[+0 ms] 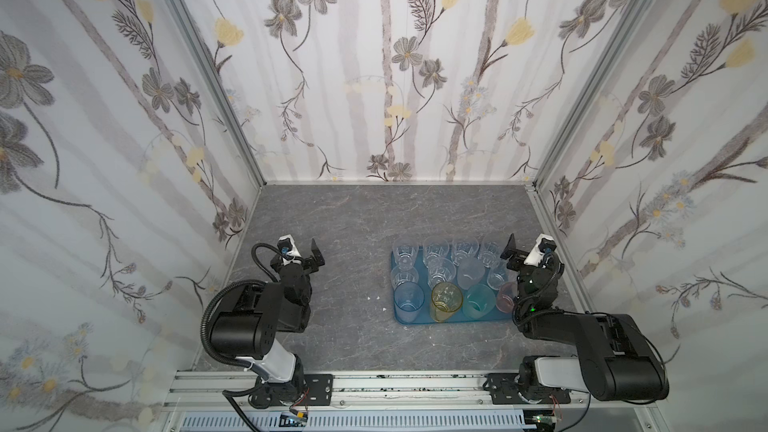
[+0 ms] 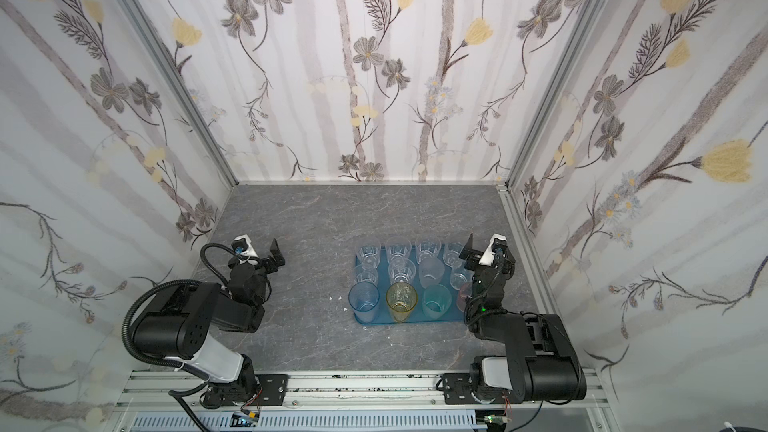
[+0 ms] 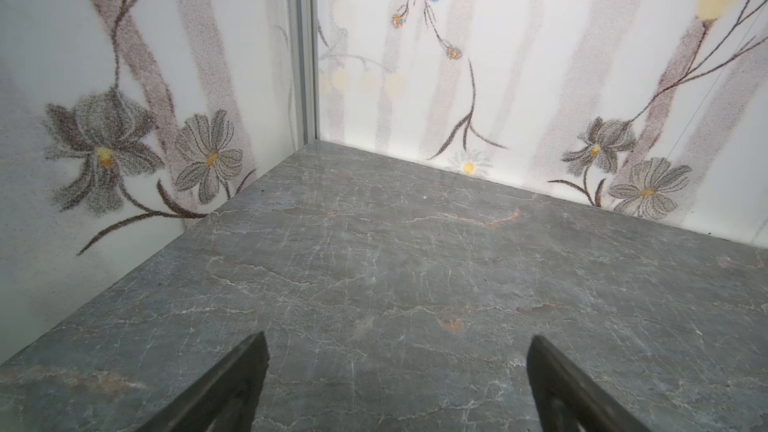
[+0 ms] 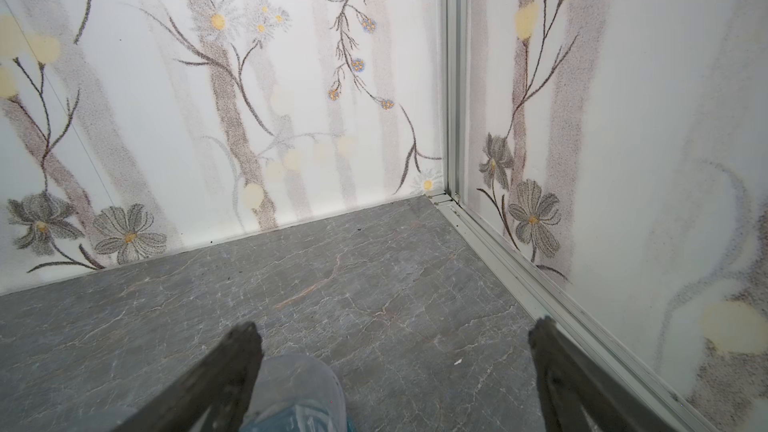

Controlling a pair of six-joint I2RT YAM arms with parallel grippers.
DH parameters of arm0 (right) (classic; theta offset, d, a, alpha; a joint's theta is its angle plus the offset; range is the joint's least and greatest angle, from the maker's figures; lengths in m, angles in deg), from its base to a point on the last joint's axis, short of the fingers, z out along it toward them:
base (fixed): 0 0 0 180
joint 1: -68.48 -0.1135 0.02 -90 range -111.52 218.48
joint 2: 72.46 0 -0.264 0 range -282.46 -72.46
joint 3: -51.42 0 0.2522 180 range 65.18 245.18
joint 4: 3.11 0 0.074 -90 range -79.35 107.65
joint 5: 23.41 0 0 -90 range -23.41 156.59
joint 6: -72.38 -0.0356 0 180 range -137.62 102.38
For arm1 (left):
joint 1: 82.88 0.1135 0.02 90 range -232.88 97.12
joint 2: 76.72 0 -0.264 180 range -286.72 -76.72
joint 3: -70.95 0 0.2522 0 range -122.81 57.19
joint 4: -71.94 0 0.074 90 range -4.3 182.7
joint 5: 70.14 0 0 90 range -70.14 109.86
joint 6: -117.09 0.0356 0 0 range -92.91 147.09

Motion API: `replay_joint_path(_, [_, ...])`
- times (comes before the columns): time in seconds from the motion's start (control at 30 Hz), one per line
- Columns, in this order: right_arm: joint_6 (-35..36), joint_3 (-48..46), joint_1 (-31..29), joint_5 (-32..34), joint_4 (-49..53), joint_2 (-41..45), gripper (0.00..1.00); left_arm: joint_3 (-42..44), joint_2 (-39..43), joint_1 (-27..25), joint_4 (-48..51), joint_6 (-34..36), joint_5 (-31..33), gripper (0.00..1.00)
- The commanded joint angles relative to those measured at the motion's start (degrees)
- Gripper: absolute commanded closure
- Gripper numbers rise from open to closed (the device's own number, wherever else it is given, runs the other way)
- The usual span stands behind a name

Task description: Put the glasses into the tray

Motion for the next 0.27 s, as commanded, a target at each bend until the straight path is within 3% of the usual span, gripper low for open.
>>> replay_joint_path(0.0, [1.0, 0.0, 0.0, -0.4, -2.9, -0.2, 0.0, -0.2, 0.0, -0.9, -2.5, 1.5, -0.8, 0.0])
replay_joint_path(0.03, [1.0, 0.0, -0.1, -0.4, -2.8, -0.2, 0.0, -0.5, -0.4, -2.3, -2.6, 2.4, 2.3, 0.0])
replay_joint_path(0.23, [1.2, 0.5, -0.1, -0.4, -2.2, -0.3, 0.0, -0.4, -0.2, -2.2, -2.5, 2.1, 2.1, 0.0])
